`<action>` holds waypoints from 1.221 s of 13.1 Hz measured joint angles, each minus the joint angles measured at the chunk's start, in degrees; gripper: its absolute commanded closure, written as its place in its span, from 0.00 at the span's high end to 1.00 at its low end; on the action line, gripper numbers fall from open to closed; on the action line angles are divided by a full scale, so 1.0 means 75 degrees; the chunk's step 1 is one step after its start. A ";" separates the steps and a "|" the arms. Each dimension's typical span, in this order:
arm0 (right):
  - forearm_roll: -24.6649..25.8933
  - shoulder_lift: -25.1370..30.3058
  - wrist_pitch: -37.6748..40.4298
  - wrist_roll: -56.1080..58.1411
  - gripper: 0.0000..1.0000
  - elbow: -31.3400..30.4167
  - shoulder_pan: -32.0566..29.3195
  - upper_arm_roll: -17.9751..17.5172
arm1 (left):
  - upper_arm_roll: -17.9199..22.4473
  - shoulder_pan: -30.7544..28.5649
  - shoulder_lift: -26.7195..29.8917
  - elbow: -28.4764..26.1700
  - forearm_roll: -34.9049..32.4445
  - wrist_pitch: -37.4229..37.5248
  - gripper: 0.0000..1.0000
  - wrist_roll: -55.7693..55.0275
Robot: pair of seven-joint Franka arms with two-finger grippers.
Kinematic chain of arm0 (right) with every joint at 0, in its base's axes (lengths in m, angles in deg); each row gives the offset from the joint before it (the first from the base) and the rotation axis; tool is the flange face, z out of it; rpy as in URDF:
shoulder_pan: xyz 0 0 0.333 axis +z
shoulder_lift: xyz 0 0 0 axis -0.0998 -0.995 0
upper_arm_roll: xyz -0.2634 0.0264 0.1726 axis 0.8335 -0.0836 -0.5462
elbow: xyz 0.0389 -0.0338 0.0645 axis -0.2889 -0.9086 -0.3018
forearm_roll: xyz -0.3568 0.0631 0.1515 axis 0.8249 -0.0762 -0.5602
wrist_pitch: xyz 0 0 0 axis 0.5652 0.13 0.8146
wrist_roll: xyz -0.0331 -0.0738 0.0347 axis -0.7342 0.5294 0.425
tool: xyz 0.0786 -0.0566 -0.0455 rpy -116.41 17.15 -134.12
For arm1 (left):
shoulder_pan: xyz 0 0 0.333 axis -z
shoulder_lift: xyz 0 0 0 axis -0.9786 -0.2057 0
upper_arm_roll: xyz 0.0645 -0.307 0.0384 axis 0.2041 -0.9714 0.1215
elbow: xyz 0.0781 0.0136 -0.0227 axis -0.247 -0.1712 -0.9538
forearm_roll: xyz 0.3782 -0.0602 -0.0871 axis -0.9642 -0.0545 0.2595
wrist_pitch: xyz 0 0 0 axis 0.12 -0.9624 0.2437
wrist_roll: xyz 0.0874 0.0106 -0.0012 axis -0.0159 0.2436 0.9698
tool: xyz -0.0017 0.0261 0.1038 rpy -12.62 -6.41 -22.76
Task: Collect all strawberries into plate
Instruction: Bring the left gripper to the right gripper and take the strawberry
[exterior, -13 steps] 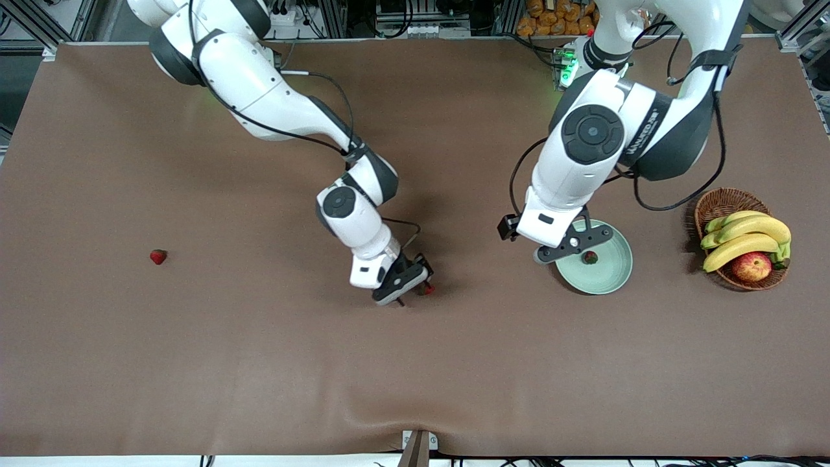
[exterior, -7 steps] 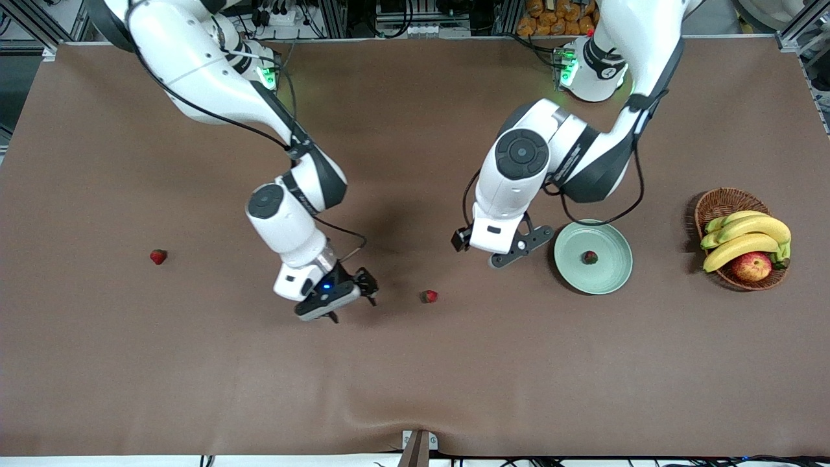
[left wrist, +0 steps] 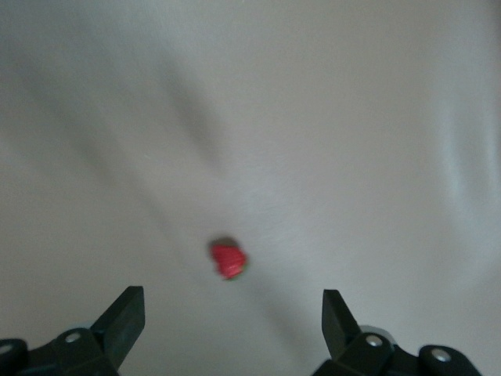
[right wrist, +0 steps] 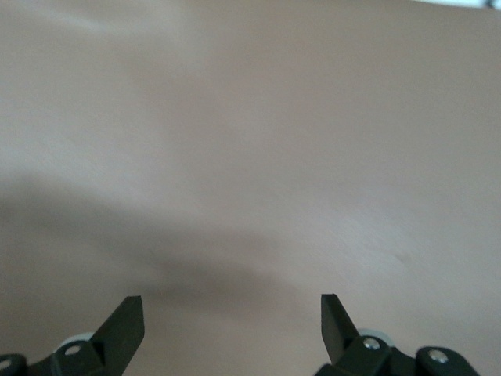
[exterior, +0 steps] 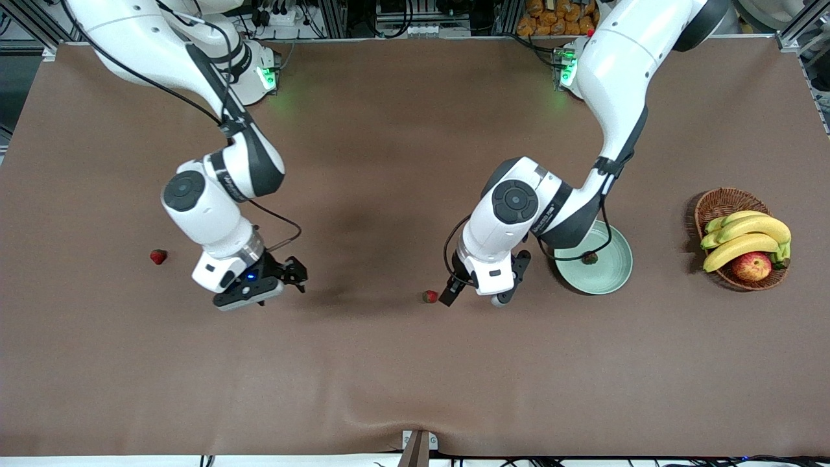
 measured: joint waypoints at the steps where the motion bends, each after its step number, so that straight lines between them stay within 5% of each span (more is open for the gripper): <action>1: 0.0000 0.0171 0.0548 0.0062 1.00 -0.0018 -0.0206 0.0003 | 0.0037 0.0007 -0.0152 0.0011 0.0000 -0.0328 1.00 -0.0726; 6: 0.0063 0.0717 0.2788 0.0562 1.00 -0.0122 -0.1573 0.0031 | 0.0721 0.0654 -0.0865 0.0039 0.0000 -0.1171 1.00 -0.3636; 11: 0.0086 0.0584 0.2882 0.1399 1.00 -0.0554 -0.3335 0.0061 | 0.1207 0.1357 -0.1231 0.0073 0.0000 -0.1446 1.00 -0.5110; 16: 0.0188 -0.0178 0.2676 0.1035 1.00 -0.0703 -0.3918 0.0070 | 0.1214 0.1429 -0.1463 0.0093 0.0000 -0.1746 0.95 -0.5128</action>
